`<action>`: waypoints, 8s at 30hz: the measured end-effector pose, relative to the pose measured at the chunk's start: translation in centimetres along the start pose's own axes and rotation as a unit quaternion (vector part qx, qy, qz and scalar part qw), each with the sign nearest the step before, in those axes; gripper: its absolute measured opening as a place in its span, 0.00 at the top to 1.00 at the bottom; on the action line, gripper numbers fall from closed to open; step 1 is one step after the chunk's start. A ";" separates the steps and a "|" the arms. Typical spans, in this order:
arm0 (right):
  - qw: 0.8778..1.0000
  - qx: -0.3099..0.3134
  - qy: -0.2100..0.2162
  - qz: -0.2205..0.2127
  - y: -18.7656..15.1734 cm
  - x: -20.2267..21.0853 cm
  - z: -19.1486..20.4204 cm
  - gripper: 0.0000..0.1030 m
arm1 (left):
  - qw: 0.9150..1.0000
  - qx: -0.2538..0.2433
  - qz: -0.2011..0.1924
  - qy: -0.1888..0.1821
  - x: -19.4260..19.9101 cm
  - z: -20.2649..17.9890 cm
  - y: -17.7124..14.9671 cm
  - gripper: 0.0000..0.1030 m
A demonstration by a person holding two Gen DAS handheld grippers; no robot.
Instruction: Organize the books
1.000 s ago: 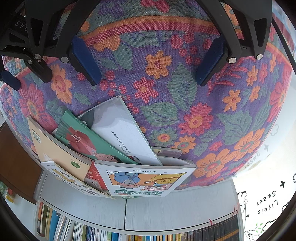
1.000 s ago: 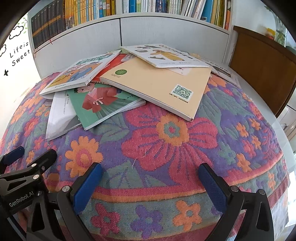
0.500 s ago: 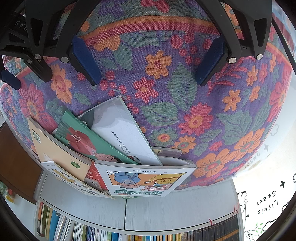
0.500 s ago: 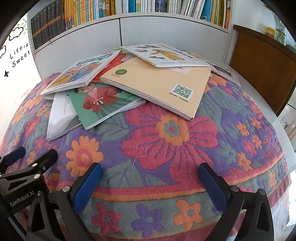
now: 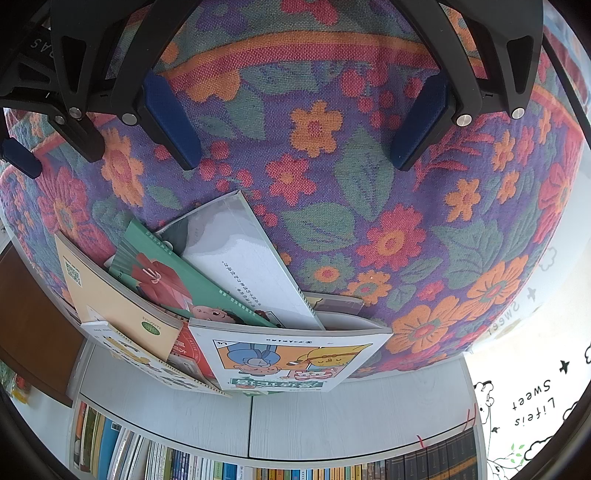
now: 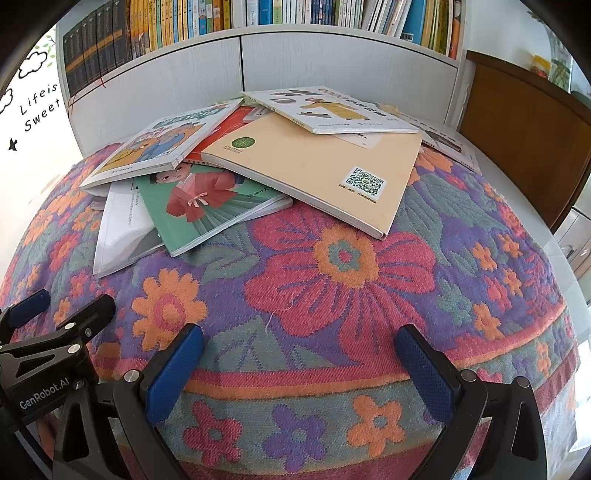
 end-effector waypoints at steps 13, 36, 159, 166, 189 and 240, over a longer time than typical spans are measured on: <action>1.000 -0.008 0.008 0.003 0.0 0.1 0.0 0.00 | 1.000 0.000 0.000 0.000 0.0 0.0 0.0 0.00; 0.999 -0.038 0.012 0.024 -0.3 0.1 -0.2 0.00 | 1.000 0.000 0.000 0.000 0.0 0.0 0.0 0.00; 0.931 -0.061 0.317 0.171 2.8 0.9 -8.7 0.59 | 0.957 -0.125 0.140 -0.223 4.7 -7.9 -1.2 0.65; 0.897 -0.139 0.379 0.182 1.8 0.1 -10.8 0.81 | 0.944 -0.094 0.161 -0.273 2.7 -7.5 -0.1 0.69; 0.928 -0.024 0.354 0.116 4.2 5.6 -4.7 0.86 | 0.974 -0.137 0.075 -0.167 6.0 -4.6 1.8 0.73; 0.884 0.117 0.440 0.109 7.6 2.8 25.6 0.85 | 0.990 0.098 0.014 -0.103 4.7 26.6 4.1 0.73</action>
Point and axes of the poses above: each gripper's, at about its wrist camera, not at the fingertips, and x roughly against the way its jaws point, z to its left, y to its top, the point moved 8 cm from there along -x, roughly the way its jaws point, and after that the axes turned 7 degrees about y, right-handed, at the moved point
